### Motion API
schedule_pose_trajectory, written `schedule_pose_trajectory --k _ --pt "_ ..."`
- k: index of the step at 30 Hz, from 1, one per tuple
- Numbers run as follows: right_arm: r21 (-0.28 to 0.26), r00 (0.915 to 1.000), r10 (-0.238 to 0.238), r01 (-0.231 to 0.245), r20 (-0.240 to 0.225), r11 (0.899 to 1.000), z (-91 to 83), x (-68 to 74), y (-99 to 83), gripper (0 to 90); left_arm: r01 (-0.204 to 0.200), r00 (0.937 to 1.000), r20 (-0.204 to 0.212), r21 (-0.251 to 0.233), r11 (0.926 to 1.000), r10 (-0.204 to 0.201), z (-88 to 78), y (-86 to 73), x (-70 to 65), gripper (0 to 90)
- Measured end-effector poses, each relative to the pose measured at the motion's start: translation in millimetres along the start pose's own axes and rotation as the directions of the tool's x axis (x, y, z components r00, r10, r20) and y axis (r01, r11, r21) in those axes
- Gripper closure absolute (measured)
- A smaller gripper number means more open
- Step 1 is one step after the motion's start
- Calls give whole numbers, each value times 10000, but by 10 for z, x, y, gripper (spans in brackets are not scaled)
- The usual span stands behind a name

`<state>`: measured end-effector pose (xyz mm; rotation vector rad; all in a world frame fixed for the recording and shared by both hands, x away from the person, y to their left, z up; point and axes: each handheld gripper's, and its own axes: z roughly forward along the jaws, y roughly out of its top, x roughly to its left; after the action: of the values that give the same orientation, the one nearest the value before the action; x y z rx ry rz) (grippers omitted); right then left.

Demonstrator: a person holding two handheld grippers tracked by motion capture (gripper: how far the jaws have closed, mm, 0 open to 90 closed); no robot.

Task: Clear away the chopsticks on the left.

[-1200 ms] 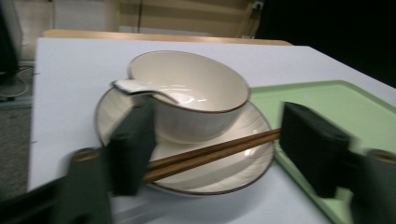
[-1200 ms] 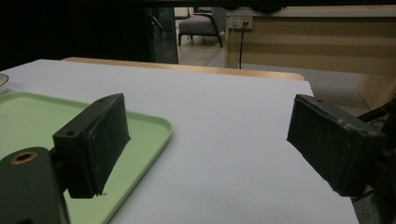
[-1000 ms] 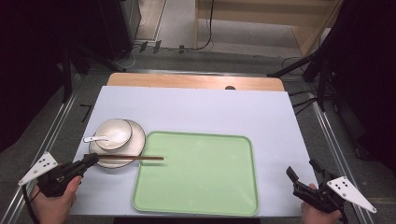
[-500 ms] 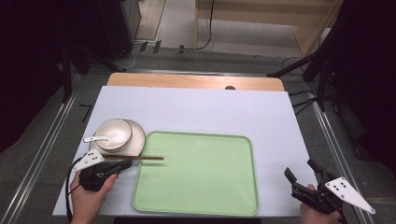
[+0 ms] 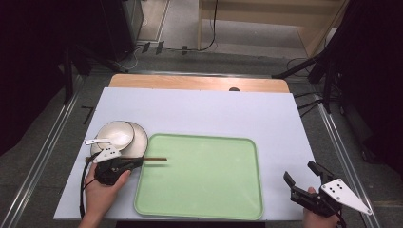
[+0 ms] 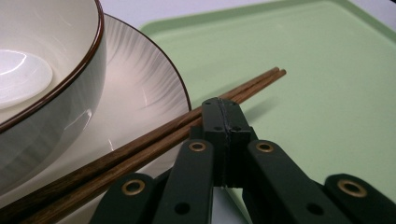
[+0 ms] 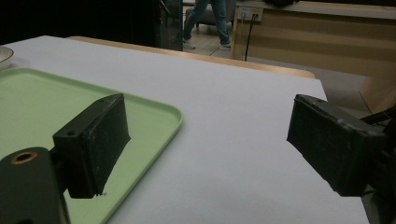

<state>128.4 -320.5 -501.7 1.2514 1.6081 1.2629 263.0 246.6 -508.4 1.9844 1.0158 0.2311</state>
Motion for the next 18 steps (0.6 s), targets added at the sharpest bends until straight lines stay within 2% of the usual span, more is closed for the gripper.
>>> schedule_pose_trajectory --k 4,11,12,14,16,18 --pt "71 9999 -95 95 -54 9999 3 13 -4 131 151 9999 13 -78 9999 -151 13 25 32 900" --pt "110 10000 0 1 -84 9999 9 3 -14 131 107 9993 -364 -97 9999 -110 65 133 50 900" --pt "121 10000 8 -7 -86 9999 11 3 -15 131 105 9985 -540 -51 9999 -108 84 150 56 900" --pt "130 9999 42 -41 -115 9999 16 -2 -16 131 163 9981 -600 -53 9999 -166 102 168 63 900" --pt "124 9998 138 -137 -131 9998 22 -6 -17 131 -12 9947 -1025 59 10000 17 141 213 49 900" --pt "142 9998 122 -120 -154 9998 28 -7 -19 131 -54 9930 -1178 79 10000 63 157 225 38 900"
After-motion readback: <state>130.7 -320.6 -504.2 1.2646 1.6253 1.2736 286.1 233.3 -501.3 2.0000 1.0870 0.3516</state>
